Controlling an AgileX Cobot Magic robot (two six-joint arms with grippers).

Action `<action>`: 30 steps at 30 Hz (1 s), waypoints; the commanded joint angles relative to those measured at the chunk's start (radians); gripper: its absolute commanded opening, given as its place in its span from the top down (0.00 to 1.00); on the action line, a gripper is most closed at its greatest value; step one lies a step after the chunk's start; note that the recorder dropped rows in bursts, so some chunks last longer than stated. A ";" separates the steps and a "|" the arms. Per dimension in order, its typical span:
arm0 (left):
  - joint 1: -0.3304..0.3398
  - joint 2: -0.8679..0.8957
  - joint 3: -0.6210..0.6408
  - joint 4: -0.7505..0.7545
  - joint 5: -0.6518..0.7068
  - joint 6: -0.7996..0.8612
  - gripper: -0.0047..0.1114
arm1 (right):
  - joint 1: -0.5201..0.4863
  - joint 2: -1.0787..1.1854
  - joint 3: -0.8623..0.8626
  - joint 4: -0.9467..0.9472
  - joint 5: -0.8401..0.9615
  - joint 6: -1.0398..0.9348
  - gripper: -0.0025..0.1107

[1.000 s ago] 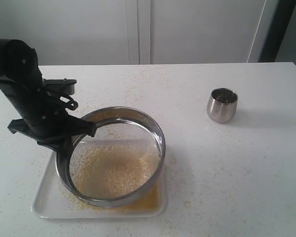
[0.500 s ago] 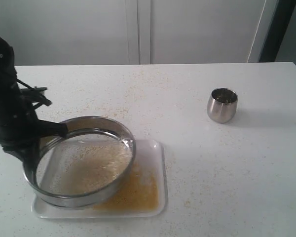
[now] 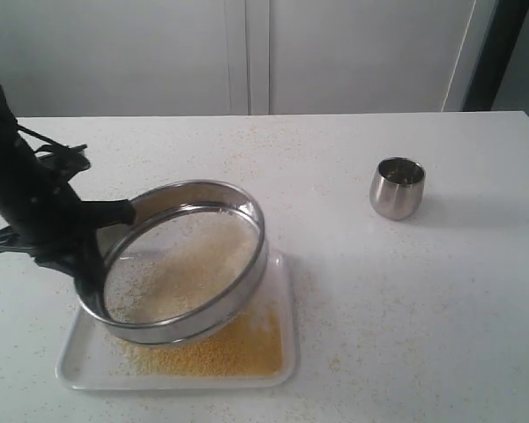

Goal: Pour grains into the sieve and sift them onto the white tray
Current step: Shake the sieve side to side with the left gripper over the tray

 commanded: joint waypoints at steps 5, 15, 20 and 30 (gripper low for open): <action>0.006 -0.015 0.009 0.078 0.025 -0.046 0.96 | -0.007 -0.006 0.003 0.002 -0.005 0.004 0.98; -0.009 -0.015 0.025 0.140 -0.035 -0.085 0.96 | -0.007 -0.006 0.003 0.002 -0.005 0.004 0.98; -0.023 -0.015 0.032 0.006 -0.066 -0.026 0.96 | -0.007 -0.006 0.003 0.002 -0.006 0.004 0.98; -0.002 -0.015 0.055 0.072 -0.097 -0.098 0.96 | -0.007 -0.006 0.003 0.002 -0.006 0.004 0.98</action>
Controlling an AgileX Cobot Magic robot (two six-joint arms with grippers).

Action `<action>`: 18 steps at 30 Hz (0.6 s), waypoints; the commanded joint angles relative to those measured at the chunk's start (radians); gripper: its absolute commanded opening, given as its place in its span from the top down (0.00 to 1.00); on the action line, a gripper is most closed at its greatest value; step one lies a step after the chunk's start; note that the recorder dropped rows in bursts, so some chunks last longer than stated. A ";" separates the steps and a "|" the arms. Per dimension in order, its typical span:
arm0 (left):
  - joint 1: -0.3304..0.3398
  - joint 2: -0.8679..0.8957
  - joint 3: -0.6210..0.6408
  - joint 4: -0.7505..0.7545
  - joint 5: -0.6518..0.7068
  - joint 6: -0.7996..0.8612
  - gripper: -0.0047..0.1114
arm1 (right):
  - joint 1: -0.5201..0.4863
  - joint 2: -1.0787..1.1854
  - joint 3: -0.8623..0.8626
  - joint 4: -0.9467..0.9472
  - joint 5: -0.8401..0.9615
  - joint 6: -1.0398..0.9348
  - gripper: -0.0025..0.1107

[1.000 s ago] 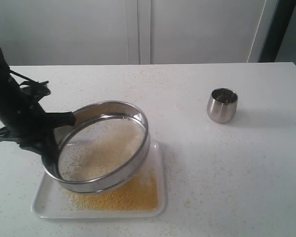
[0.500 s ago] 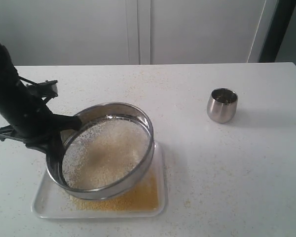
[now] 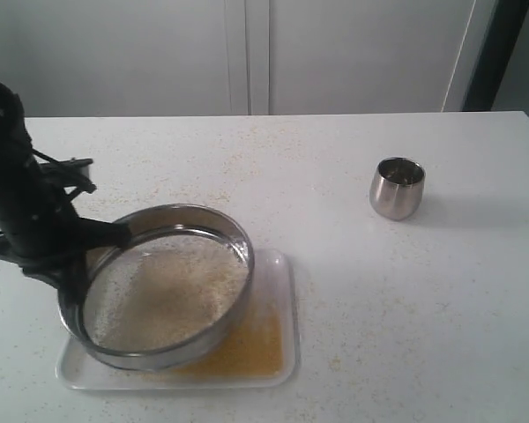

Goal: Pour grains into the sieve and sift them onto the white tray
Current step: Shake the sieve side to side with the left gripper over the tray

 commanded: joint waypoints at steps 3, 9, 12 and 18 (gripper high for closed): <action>-0.029 -0.015 0.046 -0.275 -0.121 0.218 0.96 | -0.007 -0.006 0.003 0.002 -0.006 0.004 0.98; 0.047 -0.015 0.050 -0.051 -0.050 -0.062 0.96 | -0.007 -0.006 0.003 0.002 -0.006 0.004 0.98; 0.017 -0.015 0.054 -0.212 -0.083 0.087 0.96 | -0.007 -0.006 0.003 0.002 -0.006 0.004 0.98; -0.008 -0.015 0.054 -0.113 -0.078 0.100 0.96 | -0.007 -0.006 0.003 0.002 -0.006 0.021 0.98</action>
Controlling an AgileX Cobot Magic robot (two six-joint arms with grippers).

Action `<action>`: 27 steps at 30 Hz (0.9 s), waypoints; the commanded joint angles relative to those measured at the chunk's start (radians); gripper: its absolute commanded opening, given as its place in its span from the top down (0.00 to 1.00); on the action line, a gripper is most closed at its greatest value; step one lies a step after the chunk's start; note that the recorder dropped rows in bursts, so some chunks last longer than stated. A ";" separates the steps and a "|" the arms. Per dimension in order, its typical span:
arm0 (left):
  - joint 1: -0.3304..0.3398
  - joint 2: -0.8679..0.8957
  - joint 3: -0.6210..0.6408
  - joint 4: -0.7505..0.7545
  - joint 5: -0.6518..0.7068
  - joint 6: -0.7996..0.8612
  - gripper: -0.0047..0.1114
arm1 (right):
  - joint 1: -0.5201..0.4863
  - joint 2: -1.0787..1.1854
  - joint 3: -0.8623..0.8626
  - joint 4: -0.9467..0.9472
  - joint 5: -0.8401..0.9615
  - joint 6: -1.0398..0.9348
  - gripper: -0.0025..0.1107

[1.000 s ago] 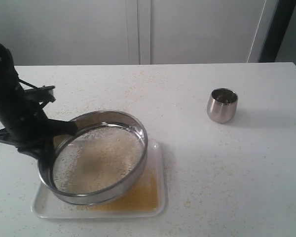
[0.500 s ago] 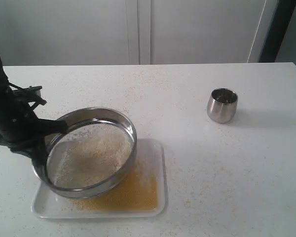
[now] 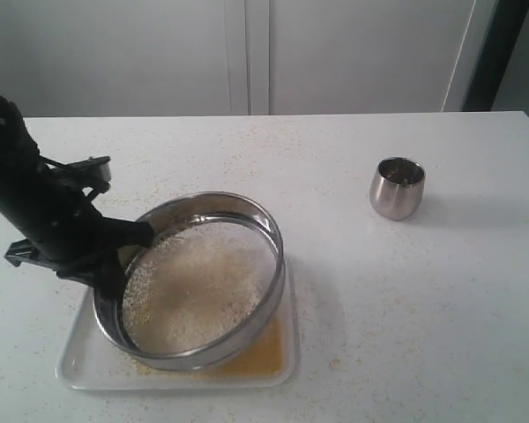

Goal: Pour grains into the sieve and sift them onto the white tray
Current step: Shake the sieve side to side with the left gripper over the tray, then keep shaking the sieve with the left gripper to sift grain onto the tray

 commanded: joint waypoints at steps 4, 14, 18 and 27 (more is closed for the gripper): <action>0.001 -0.013 0.002 0.055 0.029 -0.162 0.96 | -0.007 -0.006 0.003 0.002 -0.006 0.019 0.98; -0.067 -0.013 -0.010 0.038 0.003 -0.099 0.96 | -0.007 -0.006 0.003 0.002 -0.006 0.019 0.98; -0.023 -0.016 -0.014 0.295 0.103 -0.305 0.96 | -0.007 -0.006 0.003 0.002 -0.006 0.019 0.98; -0.013 -0.024 -0.038 0.233 0.078 -0.302 0.96 | -0.007 -0.006 0.003 0.002 -0.009 0.019 0.98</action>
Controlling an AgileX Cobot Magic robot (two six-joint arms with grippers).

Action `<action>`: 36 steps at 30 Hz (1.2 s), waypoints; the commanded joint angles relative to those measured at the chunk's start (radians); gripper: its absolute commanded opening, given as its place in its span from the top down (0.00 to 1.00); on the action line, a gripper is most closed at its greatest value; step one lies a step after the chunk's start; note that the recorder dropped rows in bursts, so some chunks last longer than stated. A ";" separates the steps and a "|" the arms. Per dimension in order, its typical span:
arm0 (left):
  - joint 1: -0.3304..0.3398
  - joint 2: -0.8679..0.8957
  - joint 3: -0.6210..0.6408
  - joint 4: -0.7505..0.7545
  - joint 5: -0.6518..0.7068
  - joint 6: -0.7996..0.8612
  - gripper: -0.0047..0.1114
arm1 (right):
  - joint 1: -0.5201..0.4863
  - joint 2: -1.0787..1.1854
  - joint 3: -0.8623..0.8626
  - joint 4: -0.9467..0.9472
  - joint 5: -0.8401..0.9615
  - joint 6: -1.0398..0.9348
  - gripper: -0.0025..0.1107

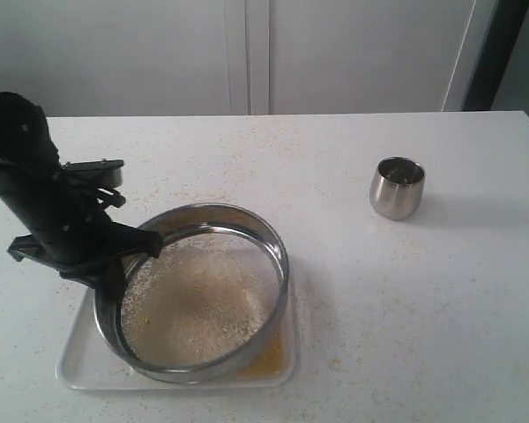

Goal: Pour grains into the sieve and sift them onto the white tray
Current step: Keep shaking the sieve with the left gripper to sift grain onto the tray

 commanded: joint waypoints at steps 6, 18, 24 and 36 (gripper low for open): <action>0.019 -0.025 -0.016 0.074 0.061 -0.075 0.96 | -0.007 -0.006 0.003 0.002 -0.009 0.003 0.98; 0.079 -0.025 -0.016 0.046 0.085 -0.221 0.96 | -0.007 -0.006 0.003 0.002 -0.013 0.003 0.98; 0.079 -0.025 -0.016 0.158 0.125 -0.249 0.96 | -0.007 -0.006 0.003 0.002 -0.014 0.003 0.98; 0.128 -0.026 -0.016 0.224 0.137 -0.360 0.96 | -0.007 -0.006 0.003 0.002 -0.014 0.003 0.98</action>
